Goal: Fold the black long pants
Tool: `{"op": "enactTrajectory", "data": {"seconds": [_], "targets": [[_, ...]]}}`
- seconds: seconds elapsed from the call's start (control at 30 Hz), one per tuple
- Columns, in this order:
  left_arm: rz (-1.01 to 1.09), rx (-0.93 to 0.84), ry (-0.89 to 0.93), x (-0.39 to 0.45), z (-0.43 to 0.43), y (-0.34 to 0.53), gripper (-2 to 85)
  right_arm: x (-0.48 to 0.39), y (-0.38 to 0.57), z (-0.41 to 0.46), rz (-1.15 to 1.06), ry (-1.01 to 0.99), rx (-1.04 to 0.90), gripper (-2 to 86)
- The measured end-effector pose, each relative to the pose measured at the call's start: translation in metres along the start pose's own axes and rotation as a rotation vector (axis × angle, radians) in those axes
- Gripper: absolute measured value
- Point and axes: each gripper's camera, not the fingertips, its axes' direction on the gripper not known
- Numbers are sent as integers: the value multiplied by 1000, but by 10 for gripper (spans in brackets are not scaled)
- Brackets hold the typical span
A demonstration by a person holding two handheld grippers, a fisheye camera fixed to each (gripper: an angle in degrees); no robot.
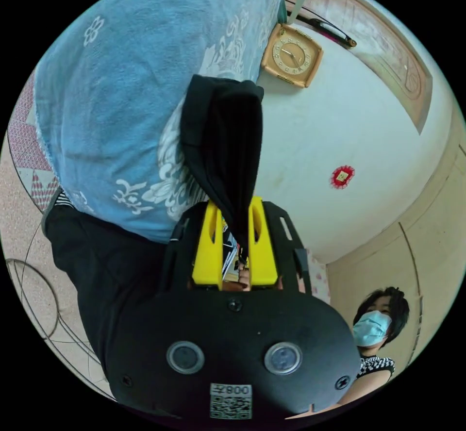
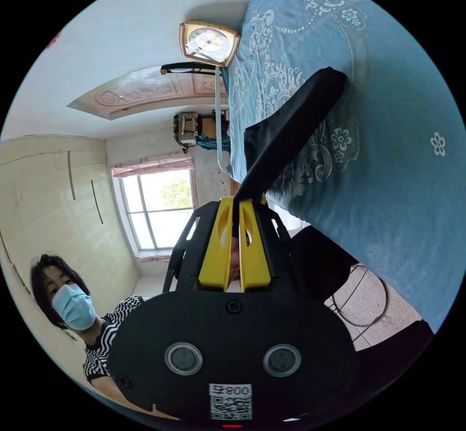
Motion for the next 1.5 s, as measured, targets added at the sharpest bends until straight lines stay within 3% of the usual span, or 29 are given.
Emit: {"op": "enactTrajectory", "data": {"seconds": [0.23,0.4,0.63,0.83,0.9,1.17,1.33,1.47,1.5], "targets": [[169,-47,-111,67,78,55,67,-37,79,-69,-69,-85,35,10],[372,-218,-185,137,173,110,66,-77,153,-134,-171,-114,109,10],[469,-490,-212,181,336,178,66,-113,276,-256,-247,-102,320,10],[565,-764,-230,223,569,245,65,-135,365,-407,-299,-98,607,10],[640,-876,-192,252,681,283,65,-156,389,-463,-355,-52,695,11],[835,-1123,49,337,1014,427,65,-249,501,-695,-515,296,1034,12],[825,-1205,-55,293,1167,474,65,-192,524,-768,-323,343,1099,13],[626,-1298,-345,193,1265,481,63,-90,534,-795,-30,253,1083,15],[562,-1310,-316,175,1280,482,61,-80,537,-797,-20,227,1080,15]]}}
